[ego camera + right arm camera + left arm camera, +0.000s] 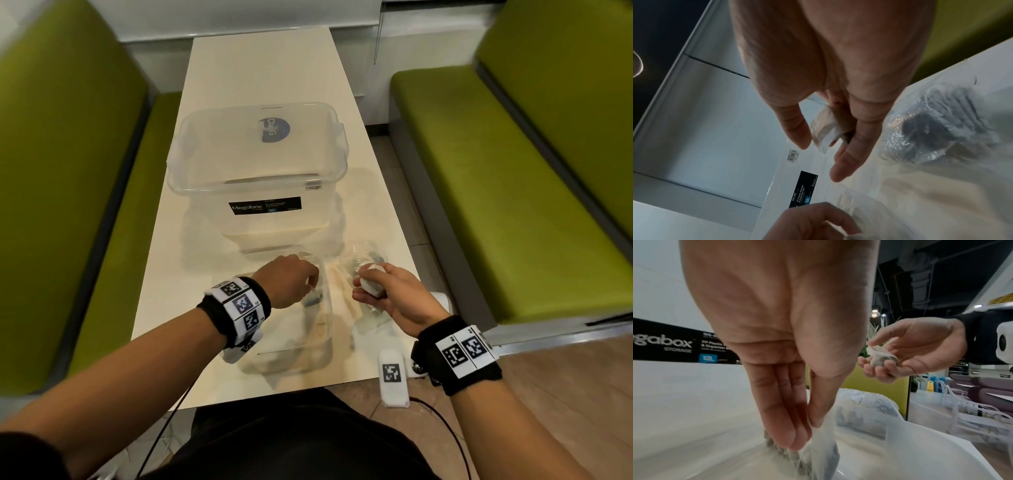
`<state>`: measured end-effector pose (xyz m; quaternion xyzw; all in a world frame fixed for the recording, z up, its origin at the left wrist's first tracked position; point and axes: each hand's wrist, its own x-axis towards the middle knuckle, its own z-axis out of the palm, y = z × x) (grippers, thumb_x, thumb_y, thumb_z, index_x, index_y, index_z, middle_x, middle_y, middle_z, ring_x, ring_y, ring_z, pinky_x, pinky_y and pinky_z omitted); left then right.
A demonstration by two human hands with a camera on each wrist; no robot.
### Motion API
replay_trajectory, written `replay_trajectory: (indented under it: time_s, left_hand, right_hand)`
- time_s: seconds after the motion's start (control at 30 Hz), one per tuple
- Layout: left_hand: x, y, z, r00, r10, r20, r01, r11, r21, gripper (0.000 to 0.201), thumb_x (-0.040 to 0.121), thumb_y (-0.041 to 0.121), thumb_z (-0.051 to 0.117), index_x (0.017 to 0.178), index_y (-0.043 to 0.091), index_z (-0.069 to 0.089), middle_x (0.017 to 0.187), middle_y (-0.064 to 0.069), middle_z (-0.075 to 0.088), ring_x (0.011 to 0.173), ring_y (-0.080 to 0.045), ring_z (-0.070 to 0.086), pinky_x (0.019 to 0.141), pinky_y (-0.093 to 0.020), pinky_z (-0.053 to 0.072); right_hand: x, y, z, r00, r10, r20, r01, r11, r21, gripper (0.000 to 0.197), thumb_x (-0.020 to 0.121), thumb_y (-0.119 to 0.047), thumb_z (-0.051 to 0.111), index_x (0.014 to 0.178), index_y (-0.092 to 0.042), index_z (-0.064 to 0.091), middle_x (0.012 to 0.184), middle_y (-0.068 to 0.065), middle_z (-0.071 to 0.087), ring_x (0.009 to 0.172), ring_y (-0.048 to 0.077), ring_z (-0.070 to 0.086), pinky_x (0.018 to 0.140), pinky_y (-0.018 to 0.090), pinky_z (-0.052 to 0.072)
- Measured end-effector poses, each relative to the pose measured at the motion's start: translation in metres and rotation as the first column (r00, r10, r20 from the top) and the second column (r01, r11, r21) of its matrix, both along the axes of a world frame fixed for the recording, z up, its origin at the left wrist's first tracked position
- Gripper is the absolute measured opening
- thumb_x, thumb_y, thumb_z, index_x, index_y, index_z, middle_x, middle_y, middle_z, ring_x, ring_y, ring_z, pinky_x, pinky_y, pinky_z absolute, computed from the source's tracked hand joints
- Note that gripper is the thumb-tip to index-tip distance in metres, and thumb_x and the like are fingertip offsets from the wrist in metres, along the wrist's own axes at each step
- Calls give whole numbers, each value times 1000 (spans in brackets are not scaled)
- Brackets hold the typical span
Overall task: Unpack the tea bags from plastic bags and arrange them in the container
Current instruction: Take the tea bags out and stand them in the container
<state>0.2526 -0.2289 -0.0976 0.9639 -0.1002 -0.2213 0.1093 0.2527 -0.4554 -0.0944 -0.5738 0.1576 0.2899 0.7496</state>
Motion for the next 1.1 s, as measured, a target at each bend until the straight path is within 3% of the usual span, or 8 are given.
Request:
replay_trajectory:
  time_s: [0.2, 0.33, 0.47, 0.63, 0.73, 0.8, 0.9, 1.1]
  left_hand:
    - [11, -11, -10, 994, -106, 35, 105, 993, 45, 16, 97, 15, 58, 109, 20, 68, 113, -4, 64, 100, -27, 62, 77, -31, 43]
    - [14, -12, -14, 989, -135, 61, 131, 989, 67, 16, 96, 15, 57, 107, 19, 68, 113, -3, 64, 103, -26, 61, 79, -32, 44]
    - [16, -9, -18, 992, -104, 69, 100, 993, 65, 15, 96, 18, 61, 111, 19, 64, 114, -4, 64, 101, -27, 61, 79, -33, 45]
    - [17, -4, -17, 997, -10, 82, 7, 1000, 28, 20, 96, 31, 66, 112, 20, 61, 110, -3, 68, 89, -23, 59, 74, -33, 45]
    - [14, 1, -7, 992, 61, 108, -61, 998, 2, 25, 95, 35, 67, 116, 22, 62, 106, -3, 71, 95, -24, 63, 80, -34, 50]
    - [9, 4, 7, 984, 119, 136, -108, 991, -81, 22, 95, 36, 65, 114, 25, 65, 101, 3, 73, 97, -19, 62, 81, -33, 49]
    - [-2, 5, 32, 970, 225, 88, -178, 913, -366, 17, 93, 37, 70, 107, 28, 70, 93, 12, 73, 80, -7, 68, 75, -26, 52]
    - [-23, -1, 56, 976, 194, -99, -211, 733, -647, 29, 87, 38, 79, 114, 34, 70, 85, 5, 73, 63, -5, 64, 66, -23, 54]
  right_hand:
    - [0, -2, 1, 1000, 3, -6, -3, 1000, 10, 12, 96, -8, 67, 105, -3, 63, 99, 18, 64, 88, 29, 67, 77, 28, 63]
    - [0, -4, 0, 1000, 17, -9, -16, 999, 43, 13, 96, 0, 58, 108, 1, 62, 100, 19, 63, 94, 29, 65, 86, 35, 63]
    - [-1, -4, 1, 998, 14, -59, -8, 995, 104, 27, 95, 5, 43, 113, 8, 62, 99, 21, 63, 99, 31, 64, 92, 43, 61]
    - [-3, -3, 4, 995, 94, -26, -91, 990, 112, 35, 95, 9, 35, 120, 8, 59, 106, 25, 63, 101, 34, 67, 99, 43, 58]
    - [-5, -3, 7, 989, 146, 9, -146, 978, 152, 35, 99, 11, 35, 124, 5, 59, 111, 25, 66, 107, 38, 68, 97, 40, 59]
    - [-7, -3, 8, 983, 179, 35, -182, 966, 182, 33, 103, 10, 39, 129, 2, 56, 116, 24, 68, 111, 37, 69, 96, 37, 59]
    - [-11, -1, 8, 972, 216, 89, -230, 950, 212, 33, 104, 6, 43, 135, -2, 53, 123, 24, 68, 114, 34, 70, 95, 34, 59]
    - [-15, 8, 14, 920, 301, 253, -333, 938, 94, 42, 102, -4, 55, 142, -12, 47, 126, 28, 67, 117, 33, 69, 98, 32, 57]
